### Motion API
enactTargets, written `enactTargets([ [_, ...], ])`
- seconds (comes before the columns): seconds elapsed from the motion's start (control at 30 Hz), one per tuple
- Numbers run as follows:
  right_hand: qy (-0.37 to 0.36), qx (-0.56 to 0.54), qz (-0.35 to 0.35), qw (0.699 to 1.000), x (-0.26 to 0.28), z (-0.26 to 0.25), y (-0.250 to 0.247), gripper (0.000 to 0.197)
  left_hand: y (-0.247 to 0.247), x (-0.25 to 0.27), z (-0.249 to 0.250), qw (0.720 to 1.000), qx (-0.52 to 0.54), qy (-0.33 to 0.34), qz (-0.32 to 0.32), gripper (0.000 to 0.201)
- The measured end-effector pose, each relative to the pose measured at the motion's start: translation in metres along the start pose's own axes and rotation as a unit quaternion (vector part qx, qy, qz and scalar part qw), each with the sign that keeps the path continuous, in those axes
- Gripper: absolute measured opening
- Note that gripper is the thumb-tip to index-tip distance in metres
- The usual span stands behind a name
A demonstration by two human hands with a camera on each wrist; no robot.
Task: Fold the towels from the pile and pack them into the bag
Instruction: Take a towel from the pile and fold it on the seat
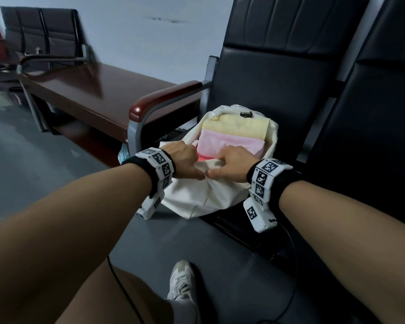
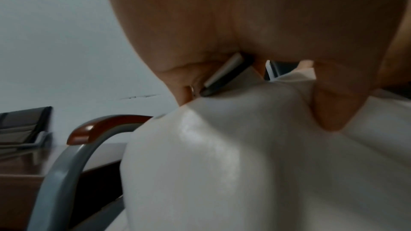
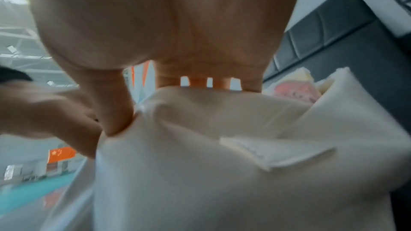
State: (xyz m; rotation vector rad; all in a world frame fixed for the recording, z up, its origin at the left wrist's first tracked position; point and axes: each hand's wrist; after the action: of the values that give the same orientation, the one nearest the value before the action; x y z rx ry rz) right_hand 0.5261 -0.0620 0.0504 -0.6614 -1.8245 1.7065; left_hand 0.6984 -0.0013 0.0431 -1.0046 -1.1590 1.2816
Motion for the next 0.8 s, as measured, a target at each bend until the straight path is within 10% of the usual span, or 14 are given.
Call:
enactTargets([
  [0.4,0.092,0.158,0.048,0.982,0.008,0.016,0.000,0.074,-0.004,0.004,-0.008,0.996,0.080,-0.039,-0.033,0.092],
  [0.8,0.168,0.133,0.143,0.966,0.026,0.021,-0.006,0.054,-0.014,0.011,-0.003,0.991,0.086,-0.019,0.103,0.043],
])
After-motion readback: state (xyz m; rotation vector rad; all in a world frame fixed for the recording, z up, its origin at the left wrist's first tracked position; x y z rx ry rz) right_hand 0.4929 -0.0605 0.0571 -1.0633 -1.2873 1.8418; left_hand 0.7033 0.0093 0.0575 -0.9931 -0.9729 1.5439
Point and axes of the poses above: each hand's wrist, its own x-axis away from the middle knuckle, its own y-axis out of the palm, z = x × y, and after that the axes turned 15 degrees about x, right-handed
